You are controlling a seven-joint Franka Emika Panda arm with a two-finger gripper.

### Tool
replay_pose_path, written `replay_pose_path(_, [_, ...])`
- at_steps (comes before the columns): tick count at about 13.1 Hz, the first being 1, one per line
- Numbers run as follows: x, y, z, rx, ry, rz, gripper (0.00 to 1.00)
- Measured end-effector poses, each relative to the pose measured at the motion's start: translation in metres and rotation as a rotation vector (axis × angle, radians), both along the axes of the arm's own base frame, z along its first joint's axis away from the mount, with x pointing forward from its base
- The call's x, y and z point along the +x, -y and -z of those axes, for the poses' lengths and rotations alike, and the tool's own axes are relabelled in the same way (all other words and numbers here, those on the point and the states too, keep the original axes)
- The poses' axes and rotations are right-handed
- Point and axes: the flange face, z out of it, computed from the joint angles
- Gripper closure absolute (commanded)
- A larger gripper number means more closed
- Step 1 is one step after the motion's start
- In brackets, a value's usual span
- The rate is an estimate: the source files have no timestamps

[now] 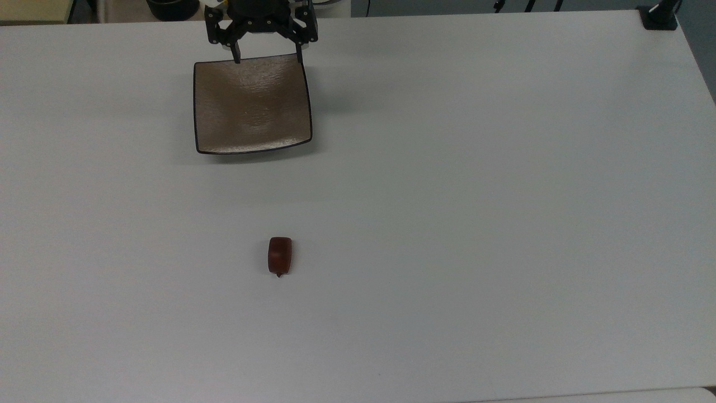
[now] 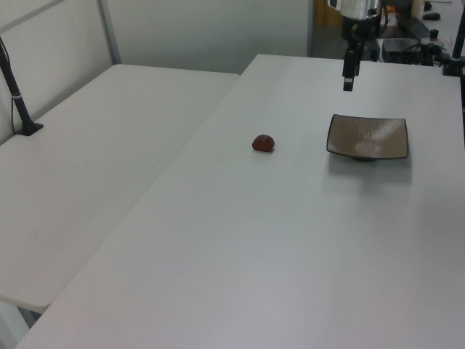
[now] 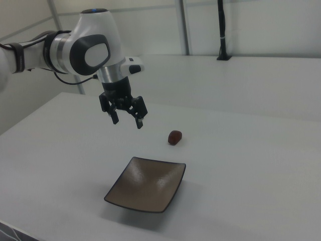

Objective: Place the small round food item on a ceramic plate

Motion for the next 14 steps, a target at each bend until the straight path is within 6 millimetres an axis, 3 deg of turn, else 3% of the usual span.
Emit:
replay_pose_path(8, [0.006,-0.002,-0.006,0.051,0.041,0.017,0.00])
replay_pose_path(14, [0.066,-0.003,0.015,0.091,0.169,0.109,0.00])
